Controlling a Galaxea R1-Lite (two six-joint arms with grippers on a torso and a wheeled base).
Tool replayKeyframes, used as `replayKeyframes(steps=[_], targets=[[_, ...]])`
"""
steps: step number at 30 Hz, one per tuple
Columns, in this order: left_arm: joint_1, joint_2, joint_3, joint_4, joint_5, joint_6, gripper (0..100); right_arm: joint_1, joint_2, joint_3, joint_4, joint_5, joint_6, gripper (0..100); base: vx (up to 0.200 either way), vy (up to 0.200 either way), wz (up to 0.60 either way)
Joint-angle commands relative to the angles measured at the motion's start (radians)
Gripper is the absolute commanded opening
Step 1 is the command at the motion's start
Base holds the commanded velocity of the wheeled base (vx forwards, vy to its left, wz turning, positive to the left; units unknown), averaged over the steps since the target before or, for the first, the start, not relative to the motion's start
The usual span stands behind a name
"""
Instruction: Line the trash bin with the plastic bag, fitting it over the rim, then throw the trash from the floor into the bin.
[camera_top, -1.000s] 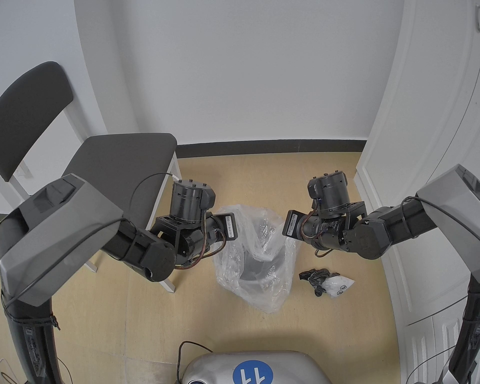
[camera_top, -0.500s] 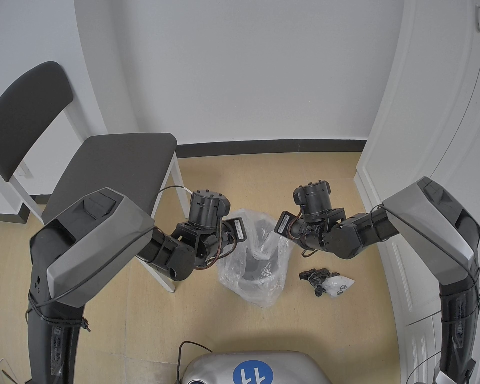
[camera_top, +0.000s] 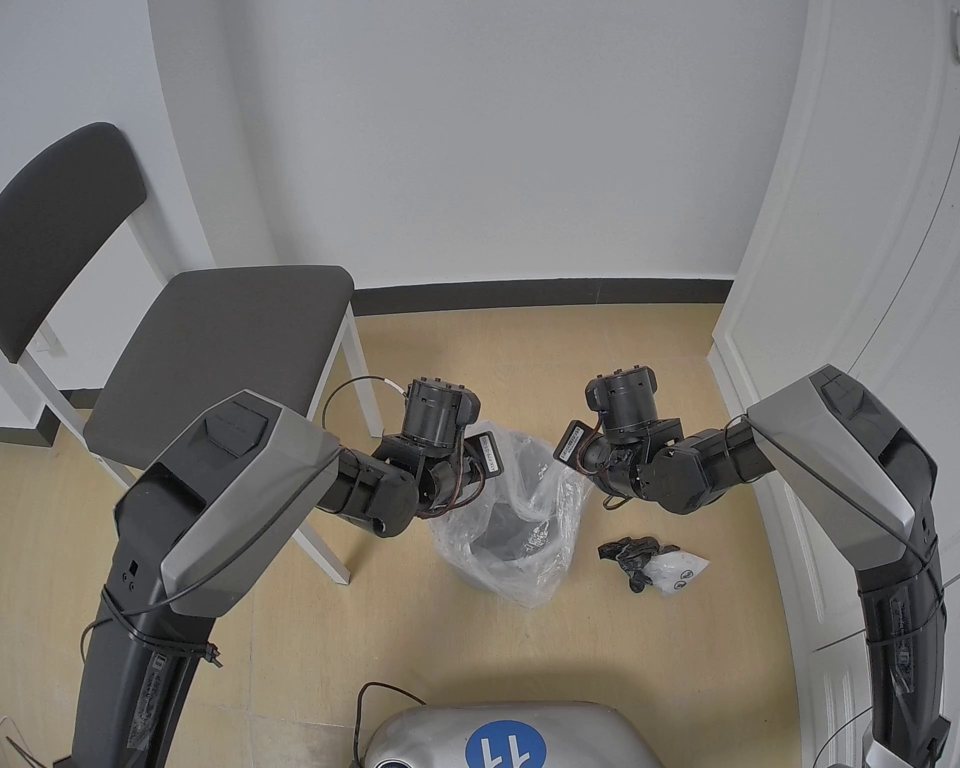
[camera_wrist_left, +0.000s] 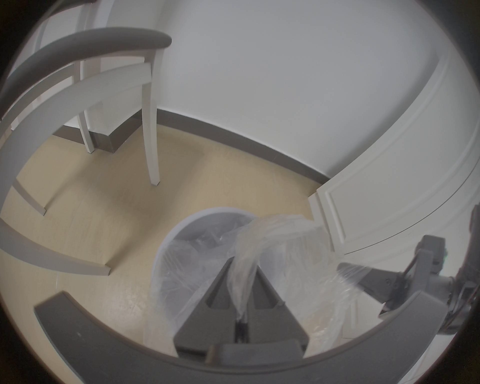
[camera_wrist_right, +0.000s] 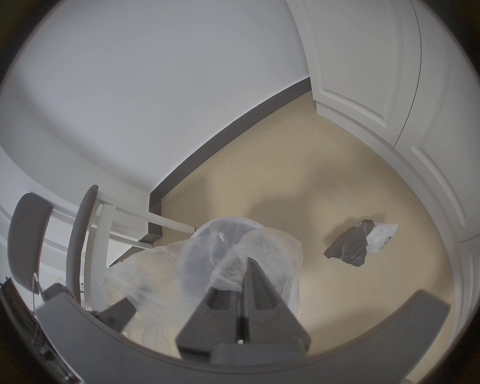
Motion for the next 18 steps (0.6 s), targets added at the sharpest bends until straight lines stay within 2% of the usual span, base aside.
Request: replayKeyframes(steps=[1,6,18], targets=[[0.008,0.079,-0.104,0.081,-0.002,0.008,0,-0.014,-0.001,-0.004,0.007,-0.018,-0.006,0,0.000,0.000,0.00],[0.007,0.123,-0.190,0.161,-0.004,0.008,0,-0.022,-0.027,-0.002,0.009,-0.018,-0.008,0,0.000,0.000,0.00],[0.008,0.194,-0.318,0.162,-0.002,0.005,0,-0.025,-0.068,0.019,0.009,-0.018,-0.010,0,0.000,0.000,0.00]])
